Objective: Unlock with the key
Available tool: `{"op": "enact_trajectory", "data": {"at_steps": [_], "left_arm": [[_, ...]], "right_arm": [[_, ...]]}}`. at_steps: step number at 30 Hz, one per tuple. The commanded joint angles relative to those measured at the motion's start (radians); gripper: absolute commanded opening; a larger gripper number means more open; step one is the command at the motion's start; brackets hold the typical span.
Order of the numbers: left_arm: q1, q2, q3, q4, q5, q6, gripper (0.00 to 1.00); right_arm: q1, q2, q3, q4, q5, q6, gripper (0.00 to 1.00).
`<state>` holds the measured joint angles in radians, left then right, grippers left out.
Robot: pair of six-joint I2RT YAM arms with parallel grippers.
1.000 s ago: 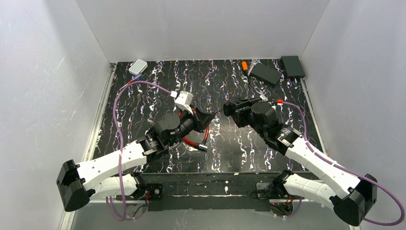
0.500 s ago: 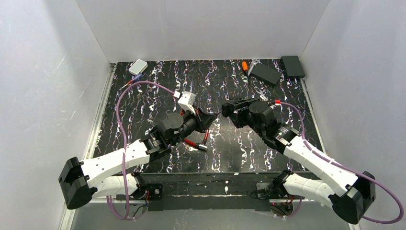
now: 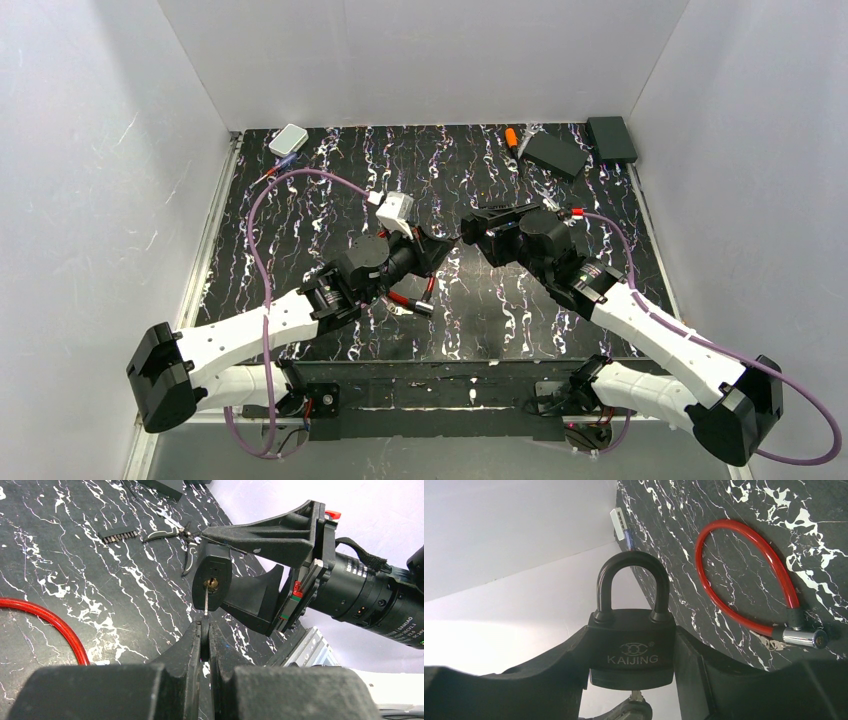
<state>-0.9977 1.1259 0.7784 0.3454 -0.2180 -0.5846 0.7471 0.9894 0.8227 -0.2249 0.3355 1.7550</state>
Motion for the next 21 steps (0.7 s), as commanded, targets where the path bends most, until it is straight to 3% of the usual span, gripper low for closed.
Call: {"op": "enact_trajectory", "data": {"at_steps": [1, 21], "left_arm": [[-0.003, -0.003, 0.025, 0.028, -0.03, 0.003, 0.0], [-0.003, -0.007, 0.041, 0.039, -0.031, 0.009, 0.0]], "right_arm": [[0.004, -0.012, 0.05, 0.142, 0.0, 0.031, 0.01], [0.006, -0.004, 0.028, 0.147, 0.004, 0.029, 0.01]]}}
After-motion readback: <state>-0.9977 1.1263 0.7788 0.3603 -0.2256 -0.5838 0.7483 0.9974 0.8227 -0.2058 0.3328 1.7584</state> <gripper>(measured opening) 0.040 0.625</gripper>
